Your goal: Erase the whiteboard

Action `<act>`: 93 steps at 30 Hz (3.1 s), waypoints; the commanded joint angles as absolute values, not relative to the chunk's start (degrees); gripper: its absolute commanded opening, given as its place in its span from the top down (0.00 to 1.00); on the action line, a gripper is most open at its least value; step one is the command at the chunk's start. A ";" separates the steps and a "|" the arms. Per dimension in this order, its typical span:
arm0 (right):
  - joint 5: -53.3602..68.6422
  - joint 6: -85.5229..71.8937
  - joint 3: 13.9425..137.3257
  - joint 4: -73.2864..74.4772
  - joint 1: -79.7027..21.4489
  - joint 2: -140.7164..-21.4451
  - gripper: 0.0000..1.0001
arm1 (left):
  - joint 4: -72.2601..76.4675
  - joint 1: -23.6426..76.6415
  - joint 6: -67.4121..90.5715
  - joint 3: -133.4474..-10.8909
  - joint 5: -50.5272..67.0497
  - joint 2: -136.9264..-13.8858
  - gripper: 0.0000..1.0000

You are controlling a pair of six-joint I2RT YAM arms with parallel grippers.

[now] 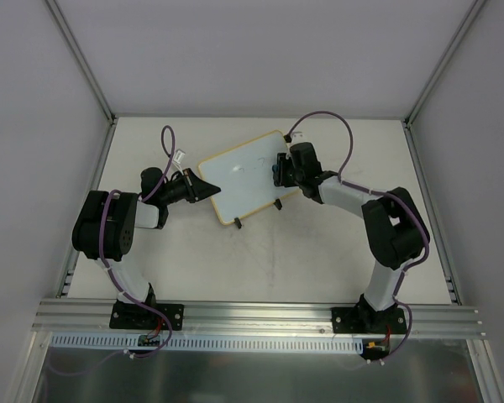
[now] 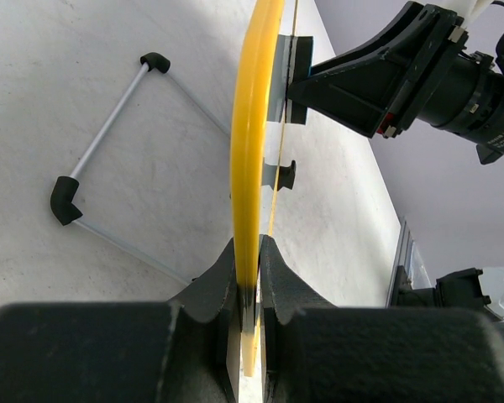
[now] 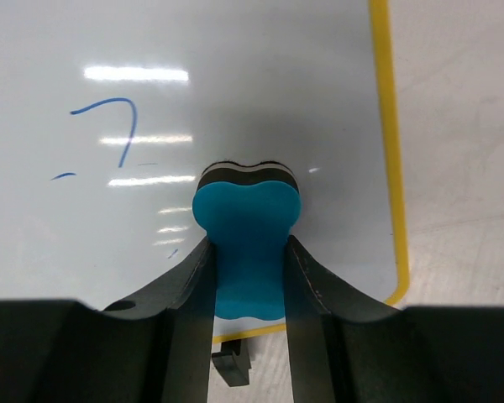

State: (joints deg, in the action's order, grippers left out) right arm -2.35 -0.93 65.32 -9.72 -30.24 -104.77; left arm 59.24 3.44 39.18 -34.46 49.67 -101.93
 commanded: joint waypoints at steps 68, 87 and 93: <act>-0.62 2.99 77.70 2.46 -27.42 -110.57 1.00 | 55.64 2.37 34.89 -33.92 39.81 -102.39 1.00; 0.97 2.55 81.12 2.37 -40.94 -109.86 1.00 | 55.63 2.37 34.89 -33.84 39.64 -102.39 1.00; 0.62 2.55 84.72 3.68 -47.18 -112.49 1.00 | 55.72 2.37 34.89 -33.75 39.73 -102.30 1.00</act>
